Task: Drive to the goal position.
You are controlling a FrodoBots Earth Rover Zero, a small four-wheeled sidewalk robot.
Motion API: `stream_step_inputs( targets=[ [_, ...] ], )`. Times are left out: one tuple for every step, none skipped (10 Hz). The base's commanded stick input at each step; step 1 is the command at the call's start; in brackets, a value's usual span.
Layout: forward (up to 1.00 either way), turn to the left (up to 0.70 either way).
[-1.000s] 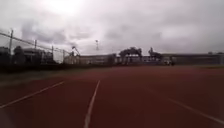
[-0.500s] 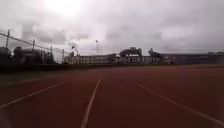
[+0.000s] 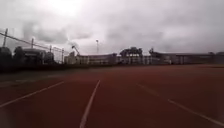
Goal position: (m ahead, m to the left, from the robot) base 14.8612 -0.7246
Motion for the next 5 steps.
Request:
stream_step_inputs(
  targets=[
    [0.50, 0.00],
    [0.50, 0.00],
    [0.50, 0.00],
    [0.50, 0.00],
    [0.50, 0.00]
  ],
)
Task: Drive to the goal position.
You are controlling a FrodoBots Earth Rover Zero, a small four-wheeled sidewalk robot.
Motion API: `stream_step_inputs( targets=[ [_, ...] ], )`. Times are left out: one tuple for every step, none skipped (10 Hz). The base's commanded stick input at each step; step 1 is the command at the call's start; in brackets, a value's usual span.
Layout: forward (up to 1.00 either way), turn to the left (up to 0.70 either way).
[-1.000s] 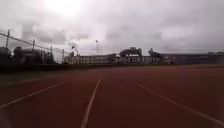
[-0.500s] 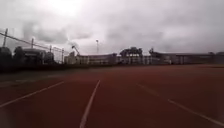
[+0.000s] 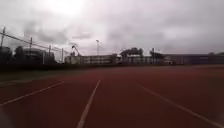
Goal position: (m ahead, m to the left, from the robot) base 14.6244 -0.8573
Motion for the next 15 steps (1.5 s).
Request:
stream_step_inputs(
  targets=[
    [0.50, 0.00],
    [0.50, 0.00],
    [0.50, 0.00],
    [0.50, 0.00],
    [0.50, 0.00],
    [0.50, 0.00],
    [0.50, 0.00],
    [0.50, 0.00],
    [0.50, 0.00],
    [0.50, 0.00],
    [0.50, 0.00],
    [0.50, 0.00],
    [0.50, 0.00],
    [0.50, 0.00],
    [0.50, 0.00]
  ],
)
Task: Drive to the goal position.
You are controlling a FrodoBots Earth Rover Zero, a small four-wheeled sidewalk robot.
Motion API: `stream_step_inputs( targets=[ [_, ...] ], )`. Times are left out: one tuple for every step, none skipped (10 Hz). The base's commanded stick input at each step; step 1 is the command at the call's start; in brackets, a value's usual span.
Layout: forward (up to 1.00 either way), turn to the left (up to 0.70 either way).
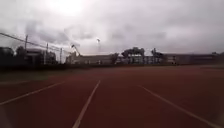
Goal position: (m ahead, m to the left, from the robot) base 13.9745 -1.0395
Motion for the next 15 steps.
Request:
stream_step_inputs(
  targets=[
    [0.50, 0.00],
    [0.50, 0.00],
    [0.50, 0.00],
    [0.50, 0.00],
    [0.50, 0.00],
    [0.50, 0.00],
    [0.50, 0.00],
    [0.50, 0.00],
    [0.50, 0.00],
    [0.50, 0.00],
    [0.50, 0.00],
    [0.50, 0.00],
    [0.50, 0.00],
    [0.50, 0.00],
    [0.50, 0.00]
  ],
)
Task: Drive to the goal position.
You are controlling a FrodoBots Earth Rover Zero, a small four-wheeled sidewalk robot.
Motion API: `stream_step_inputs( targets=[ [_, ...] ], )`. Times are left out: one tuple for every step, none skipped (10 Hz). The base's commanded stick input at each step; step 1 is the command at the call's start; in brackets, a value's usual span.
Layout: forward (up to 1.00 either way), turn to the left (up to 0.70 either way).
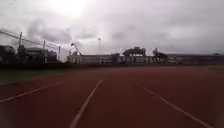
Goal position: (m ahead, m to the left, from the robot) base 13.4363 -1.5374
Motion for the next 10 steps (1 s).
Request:
stream_step_inputs(
  targets=[
    [0.50, 0.00],
    [0.50, 0.00],
    [0.50, 0.00],
    [0.50, 0.00],
    [0.50, 0.00],
    [0.50, 0.00],
    [0.50, 0.00],
    [0.50, 0.00],
    [0.50, 0.00],
    [0.50, 0.00]
  ],
)
